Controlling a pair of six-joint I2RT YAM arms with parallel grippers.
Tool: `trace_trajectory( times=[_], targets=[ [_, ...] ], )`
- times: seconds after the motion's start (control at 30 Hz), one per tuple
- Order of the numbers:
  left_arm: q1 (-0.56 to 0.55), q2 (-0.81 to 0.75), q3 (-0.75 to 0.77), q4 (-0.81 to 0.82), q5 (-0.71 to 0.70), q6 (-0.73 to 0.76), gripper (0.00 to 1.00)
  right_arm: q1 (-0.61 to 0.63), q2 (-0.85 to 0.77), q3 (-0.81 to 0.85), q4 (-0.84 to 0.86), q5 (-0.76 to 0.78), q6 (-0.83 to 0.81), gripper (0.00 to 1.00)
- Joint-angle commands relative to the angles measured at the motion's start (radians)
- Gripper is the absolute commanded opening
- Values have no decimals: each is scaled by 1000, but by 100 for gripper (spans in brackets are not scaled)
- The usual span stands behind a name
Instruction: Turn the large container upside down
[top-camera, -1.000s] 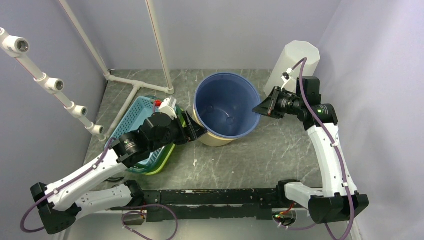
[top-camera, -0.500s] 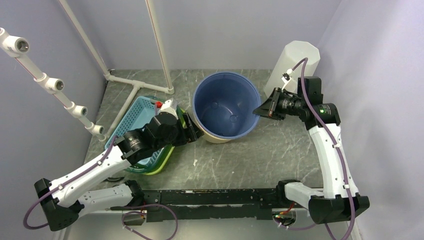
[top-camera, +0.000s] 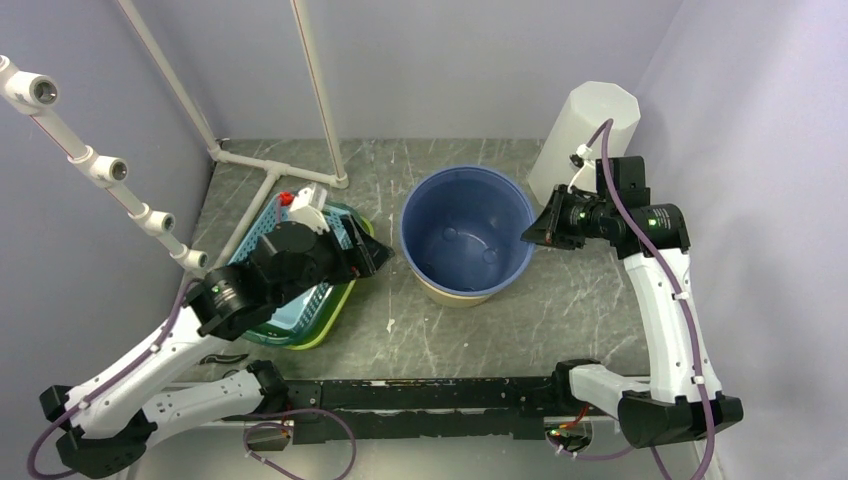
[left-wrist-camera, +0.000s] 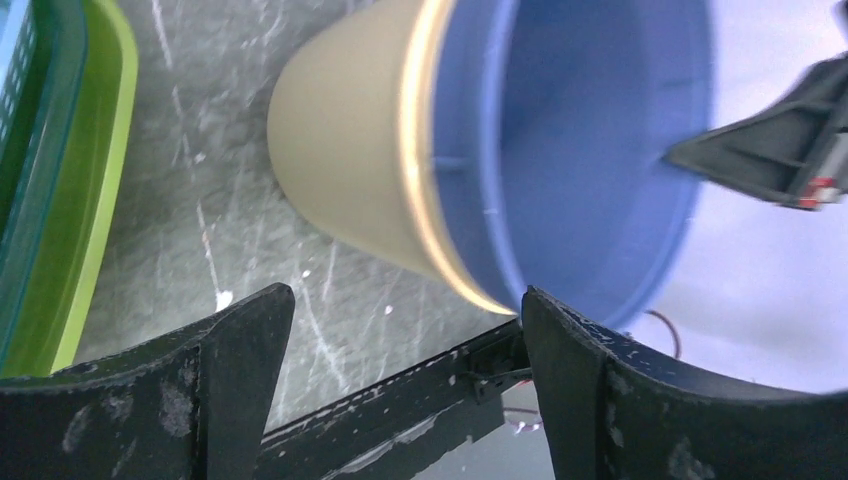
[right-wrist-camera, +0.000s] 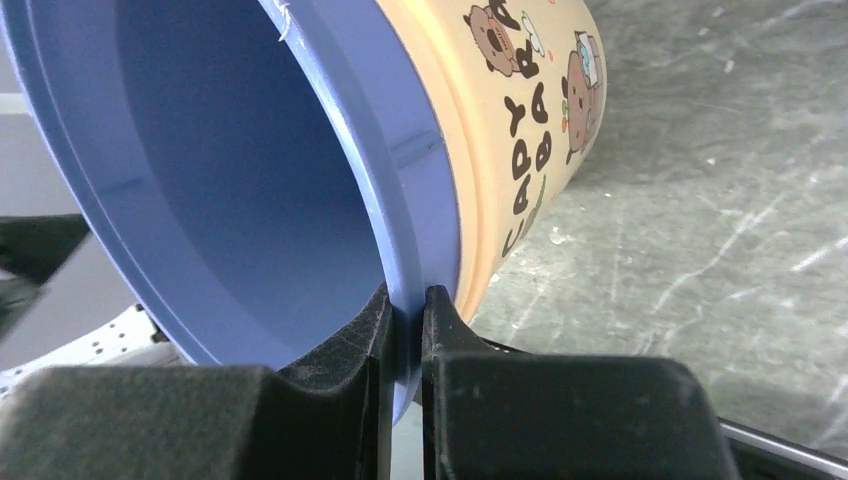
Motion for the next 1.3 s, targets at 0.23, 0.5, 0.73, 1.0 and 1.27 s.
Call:
trace_trajectory(
  times=[0.23,0.5,0.73,1.0,1.27],
  targets=[
    [3,201,325,-99,-37,153,93,19,-3,84,61,-122,-42,0],
    [5,400,484,-190,34,224,79,29,-9,107,58,-170,-45,0],
    [7,431,520,-241,9,237,41,29,-18,98,74,-175,-28,0],
    [6,431,554,-269,6,280,45,38,-19,71,74,-163,-26,0],
    [7,524,669,-372,59,349,6,50,-6,73,87,-169,-21,0]
  ],
)
